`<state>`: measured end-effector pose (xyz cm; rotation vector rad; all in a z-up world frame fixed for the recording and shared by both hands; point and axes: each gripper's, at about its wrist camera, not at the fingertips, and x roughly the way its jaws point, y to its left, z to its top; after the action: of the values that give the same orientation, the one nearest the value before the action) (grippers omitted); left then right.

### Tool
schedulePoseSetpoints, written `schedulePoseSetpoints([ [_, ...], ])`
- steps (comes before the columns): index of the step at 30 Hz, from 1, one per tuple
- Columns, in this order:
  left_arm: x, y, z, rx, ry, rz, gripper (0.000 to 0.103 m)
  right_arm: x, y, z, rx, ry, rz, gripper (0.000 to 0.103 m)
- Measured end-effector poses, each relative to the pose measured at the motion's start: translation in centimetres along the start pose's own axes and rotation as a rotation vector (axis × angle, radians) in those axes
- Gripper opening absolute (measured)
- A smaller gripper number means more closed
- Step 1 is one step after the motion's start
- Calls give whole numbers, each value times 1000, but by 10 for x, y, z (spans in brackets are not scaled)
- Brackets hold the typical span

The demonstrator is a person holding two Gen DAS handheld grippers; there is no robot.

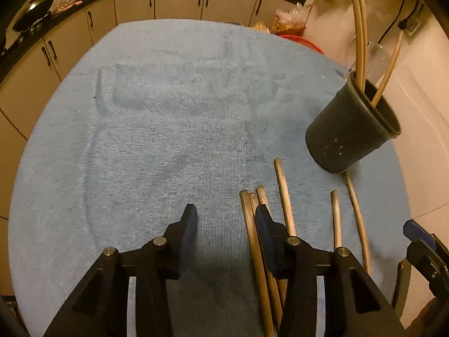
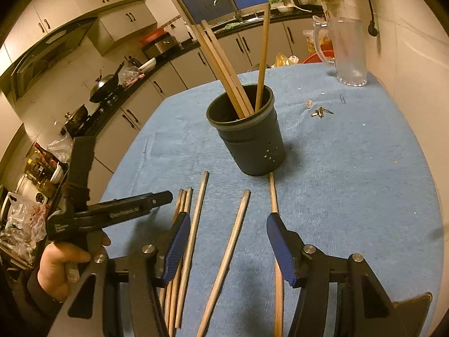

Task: Organize utensils
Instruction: 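Return the right gripper to the chopsticks and close on another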

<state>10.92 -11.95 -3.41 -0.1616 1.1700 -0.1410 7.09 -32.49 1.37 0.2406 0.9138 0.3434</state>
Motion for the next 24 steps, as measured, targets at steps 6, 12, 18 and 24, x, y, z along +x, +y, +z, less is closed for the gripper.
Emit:
schedulePoseSetpoints([
  [6, 10, -5, 5, 6, 8, -1, 44, 13, -3, 4, 7, 19, -3, 60],
  [12, 13, -4, 4, 51, 5, 45, 25, 28, -1, 8, -4, 40, -22, 60],
  [18, 10, 20, 5, 29, 35, 12, 13, 50, 5, 19, -16, 68, -20, 46],
  [24, 9, 26, 6, 53, 36, 24, 8, 71, 6, 29, -7, 97, -82, 37],
])
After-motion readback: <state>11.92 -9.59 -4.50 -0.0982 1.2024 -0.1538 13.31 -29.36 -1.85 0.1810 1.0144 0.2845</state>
